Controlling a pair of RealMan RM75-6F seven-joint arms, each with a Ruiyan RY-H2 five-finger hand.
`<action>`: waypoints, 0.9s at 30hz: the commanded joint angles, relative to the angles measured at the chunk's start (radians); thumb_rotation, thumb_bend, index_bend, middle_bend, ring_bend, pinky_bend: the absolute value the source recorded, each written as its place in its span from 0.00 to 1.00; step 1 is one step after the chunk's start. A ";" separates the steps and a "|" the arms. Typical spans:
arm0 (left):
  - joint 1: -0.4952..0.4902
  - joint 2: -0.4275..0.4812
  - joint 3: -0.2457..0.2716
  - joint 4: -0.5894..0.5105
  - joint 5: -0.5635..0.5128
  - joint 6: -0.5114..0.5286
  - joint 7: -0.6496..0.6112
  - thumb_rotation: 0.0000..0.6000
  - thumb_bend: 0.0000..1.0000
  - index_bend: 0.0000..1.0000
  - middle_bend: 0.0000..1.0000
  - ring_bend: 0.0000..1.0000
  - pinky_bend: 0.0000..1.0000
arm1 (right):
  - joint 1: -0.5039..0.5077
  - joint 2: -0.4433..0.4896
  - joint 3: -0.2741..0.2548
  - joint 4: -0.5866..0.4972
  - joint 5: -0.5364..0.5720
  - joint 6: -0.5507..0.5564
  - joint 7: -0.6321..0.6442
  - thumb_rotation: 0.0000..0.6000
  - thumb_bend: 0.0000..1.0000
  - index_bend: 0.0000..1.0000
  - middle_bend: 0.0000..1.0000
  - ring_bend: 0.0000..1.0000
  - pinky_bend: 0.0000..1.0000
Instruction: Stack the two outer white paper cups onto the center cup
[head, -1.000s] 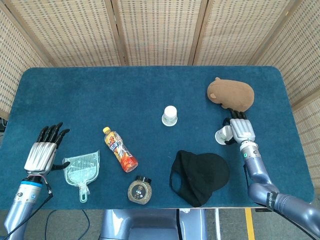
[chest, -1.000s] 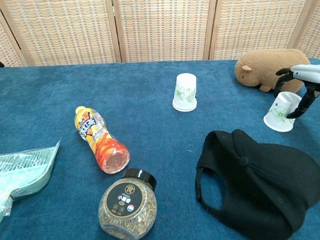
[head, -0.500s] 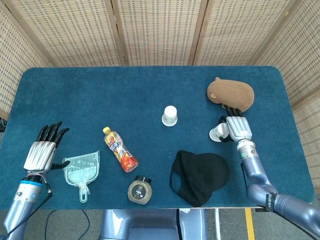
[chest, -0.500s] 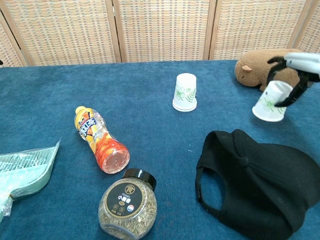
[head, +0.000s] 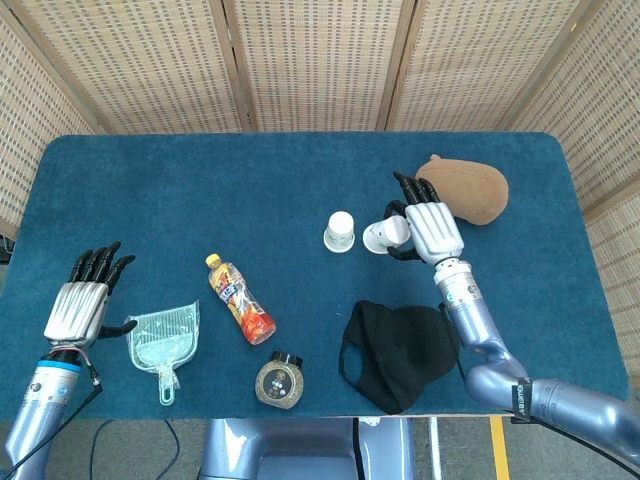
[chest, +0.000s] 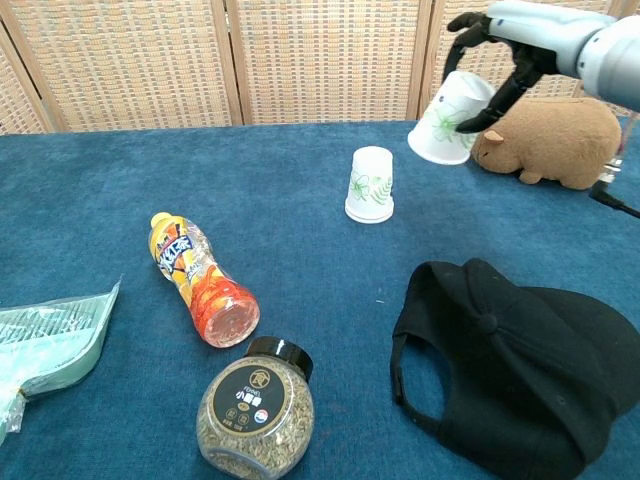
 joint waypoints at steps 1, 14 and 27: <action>-0.001 -0.002 -0.005 0.009 -0.011 -0.012 -0.002 1.00 0.05 0.14 0.00 0.00 0.00 | 0.048 -0.041 0.015 0.033 0.029 -0.029 -0.017 1.00 0.34 0.46 0.07 0.00 0.07; -0.015 -0.011 -0.030 0.054 -0.072 -0.079 -0.015 1.00 0.05 0.14 0.00 0.00 0.00 | 0.179 -0.188 0.043 0.257 0.082 -0.091 -0.006 1.00 0.34 0.46 0.07 0.00 0.07; -0.012 -0.010 -0.033 0.064 -0.077 -0.096 -0.029 1.00 0.05 0.15 0.00 0.00 0.00 | 0.247 -0.283 0.024 0.413 0.110 -0.159 -0.011 1.00 0.23 0.31 0.00 0.00 0.04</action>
